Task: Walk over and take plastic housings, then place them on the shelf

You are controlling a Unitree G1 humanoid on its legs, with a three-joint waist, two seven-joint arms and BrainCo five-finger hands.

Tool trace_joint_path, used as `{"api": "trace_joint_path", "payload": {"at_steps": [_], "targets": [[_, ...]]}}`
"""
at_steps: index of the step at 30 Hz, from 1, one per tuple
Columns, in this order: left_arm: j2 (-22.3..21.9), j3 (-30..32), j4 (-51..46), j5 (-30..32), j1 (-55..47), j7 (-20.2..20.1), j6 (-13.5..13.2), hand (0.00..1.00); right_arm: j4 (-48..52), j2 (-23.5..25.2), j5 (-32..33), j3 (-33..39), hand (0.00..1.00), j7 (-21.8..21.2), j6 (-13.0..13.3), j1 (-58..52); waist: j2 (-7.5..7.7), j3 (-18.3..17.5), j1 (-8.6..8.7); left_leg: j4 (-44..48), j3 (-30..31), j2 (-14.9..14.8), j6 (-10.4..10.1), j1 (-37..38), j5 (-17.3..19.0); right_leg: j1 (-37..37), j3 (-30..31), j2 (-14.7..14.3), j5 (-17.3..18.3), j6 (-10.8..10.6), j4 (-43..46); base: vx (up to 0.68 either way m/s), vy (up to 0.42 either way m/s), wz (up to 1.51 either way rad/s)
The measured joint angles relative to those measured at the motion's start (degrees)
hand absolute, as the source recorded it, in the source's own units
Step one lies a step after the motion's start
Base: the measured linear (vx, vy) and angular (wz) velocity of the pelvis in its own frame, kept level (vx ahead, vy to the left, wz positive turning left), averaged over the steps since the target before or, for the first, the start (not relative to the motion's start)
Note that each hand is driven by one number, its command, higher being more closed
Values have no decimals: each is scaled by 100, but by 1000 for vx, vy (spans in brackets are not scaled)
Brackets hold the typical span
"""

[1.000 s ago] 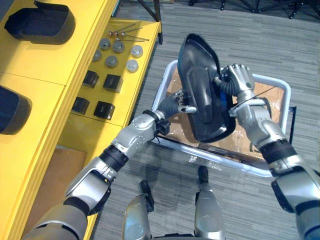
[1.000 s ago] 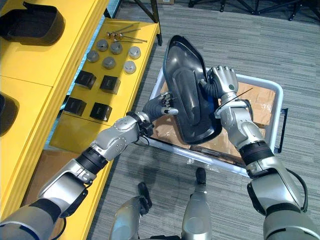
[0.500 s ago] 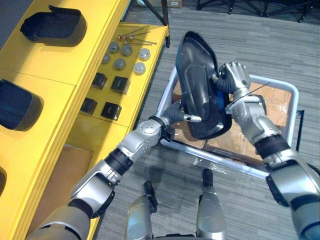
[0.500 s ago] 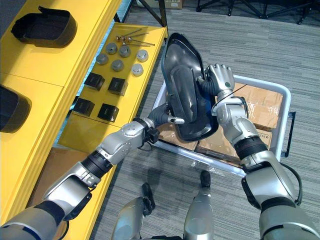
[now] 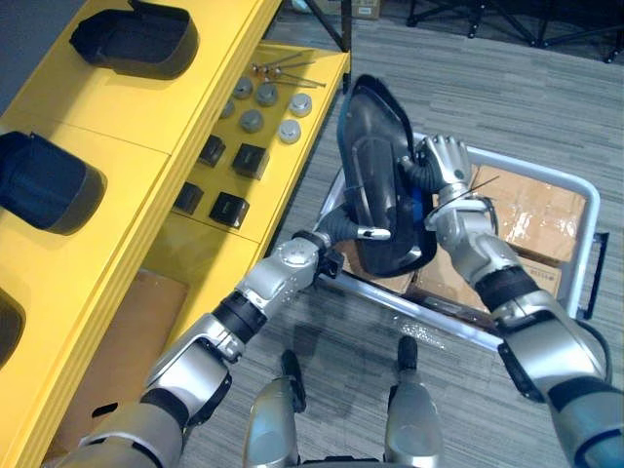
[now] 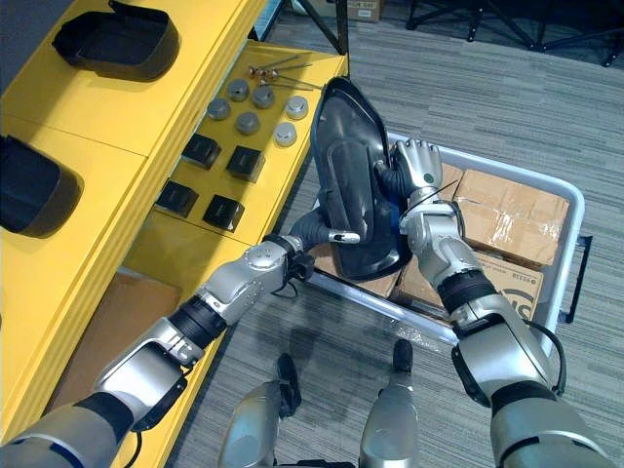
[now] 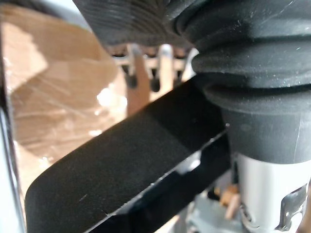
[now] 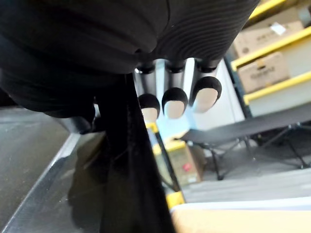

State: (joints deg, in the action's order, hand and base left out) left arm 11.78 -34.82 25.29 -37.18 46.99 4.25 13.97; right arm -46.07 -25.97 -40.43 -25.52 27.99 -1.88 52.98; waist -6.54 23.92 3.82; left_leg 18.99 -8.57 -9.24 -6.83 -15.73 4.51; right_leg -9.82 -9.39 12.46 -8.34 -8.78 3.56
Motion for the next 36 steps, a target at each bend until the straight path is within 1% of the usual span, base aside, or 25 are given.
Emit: {"api": "trace_joint_path", "payload": {"at_steps": [1,2,4,6,8,9,11,12,13,14,16,18,19,20,22,23,24,26,29,31,32,33,36], "targets": [[-1,0,21,2,-1,26,-43,100,-42,32,-109,-2,100,94,-54,28,5,3,-10,20,15,-2,0,-29,0,-6,-13,-3,-2,2,-2,7,13,6],[-4,-1,34,1,-6,31,-64,100,-51,46,-117,-3,100,125,-69,34,8,4,-18,22,16,-2,0,-30,0,-4,-13,-3,-4,3,-2,9,20,4],[-10,7,66,-3,-46,72,-148,100,-101,110,-214,-55,100,359,-79,84,13,3,-37,42,17,-6,2,-31,2,3,-13,-3,-5,4,-2,0,0,0],[-24,8,95,-6,-101,101,-185,100,-123,155,-219,-122,100,482,-63,137,17,4,-38,51,21,-16,2,-30,2,11,-13,-12,-6,5,-2,0,0,0],[-76,73,178,-34,-165,195,-326,100,-123,225,-218,-126,100,527,-41,137,42,14,-44,63,28,-41,0,-28,3,20,-14,-34,-12,14,-4,0,0,0],[-84,113,216,-62,-196,251,-385,100,-121,274,-209,-125,100,574,-17,137,69,25,-48,68,28,-62,0,-28,3,22,-14,-54,-17,21,-10,-29,0,-4],[-85,141,301,-116,-254,399,-414,100,-108,368,-189,-124,100,587,-4,126,140,4,-48,69,24,-92,-4,-25,1,23,-14,-84,-28,36,-31,-23,-3,-5],[-84,178,327,-242,-319,547,-493,100,1,418,-71,-115,100,588,2,73,205,21,-43,68,24,-120,-7,1,-1,72,-16,-113,-43,55,-74,-5,-4,-4],[-86,198,340,-296,-361,614,-549,100,73,439,-33,-99,100,590,2,30,236,22,-44,63,23,-126,-9,14,-2,94,-18,-123,-54,62,-99,-7,-4,-4],[-87,218,342,-301,-442,679,-612,100,200,485,61,-89,100,593,2,-62,286,0,-44,51,15,-133,-11,23,-3,102,-18,-131,-60,66,-122,0,0,0],[-107,218,350,-509,-625,828,-820,100,706,561,242,120,100,613,-18,-457,369,-2,-40,-5,6,-136,-18,104,-7,172,-20,-137,-60,66,-161,0,0,0],[-111,219,350,-573,-767,955,-922,100,1065,710,479,193,100,693,-77,-778,435,-22,-36,-78,-22,-136,-37,167,-18,192,-7,-142,-55,71,-177,23,10,-4],[-111,228,351,-602,-820,1014,-976,100,1210,756,585,210,100,716,-86,-881,448,-28,-22,-91,-23,-138,-41,171,-21,194,-7,-147,-54,73,-184,30,9,-4],[-124,231,352,-774,-909,1081,-1071,100,1490,867,711,297,100,774,-104,-1100,471,-40,2,-119,-31,-140,-49,177,-29,191,-7,-151,-54,73,-199,34,8,-4],[-250,233,354,-981,-1054,1155,-1176,100,1895,1073,830,363,100,935,-232,-1421,496,-51,-5,-205,-110,-141,-62,281,-40,199,58,-151,-54,74,-203,44,18,-15],[-327,235,355,-1084,-1164,1228,-1280,100,2094,1171,887,361,100,992,-268,-1569,520,-53,-2,-276,-172,-140,-74,380,-50,223,121,-152,-52,76,-206,38,20,-19],[-366,234,355,-1171,-1199,1261,-1304,100,2177,1202,937,361,100,1020,-284,-1635,526,-56,4,-289,-185,-141,-74,413,-49,244,136,-155,-48,77,-212,42,19,-18],[-446,231,356,-1265,-1321,1372,-1445,100,2351,1279,1045,357,100,1127,-308,-1856,632,-67,13,-417,-308,-144,-97,593,-66,301,199,-157,-40,81,-233,21,14,-18],[-518,205,359,-1427,-1357,1442,-1532,100,2523,1285,1080,359,100,1253,-308,-2057,742,-110,38,-491,-329,-146,-117,645,-89,307,204,-164,-34,87,-249,-2,8,-7],[-553,108,361,-1498,-1388,1450,-1717,100,2529,1285,1279,357,100,1322,-308,-2095,820,-144,34,-566,-386,-145,-124,720,-100,317,247,-165,-34,87,-260,-9,14,-9],[-553,83,363,-1575,-1389,1450,-1759,100,2529,1285,1281,356,100,1328,-307,-2129,829,-142,31,-586,-407,-145,-125,761,-100,337,263,-165,-34,87,-267,-4,20,-13],[-553,42,381,-1670,-1393,1450,-1859,100,2542,1285,1288,350,100,1332,-307,-2136,841,-146,24,-643,-448,-136,-134,845,-107,375,299,-163,-34,86,-285,2,24,-11],[-602,10,393,-1949,-1395,1448,-2223,100,2658,1277,1319,349,100,1352,-303,-2139,845,-149,38,-670,-464,-134,-136,879,-108,402,305,-164,-35,85,-319,1,7,-3]]}}
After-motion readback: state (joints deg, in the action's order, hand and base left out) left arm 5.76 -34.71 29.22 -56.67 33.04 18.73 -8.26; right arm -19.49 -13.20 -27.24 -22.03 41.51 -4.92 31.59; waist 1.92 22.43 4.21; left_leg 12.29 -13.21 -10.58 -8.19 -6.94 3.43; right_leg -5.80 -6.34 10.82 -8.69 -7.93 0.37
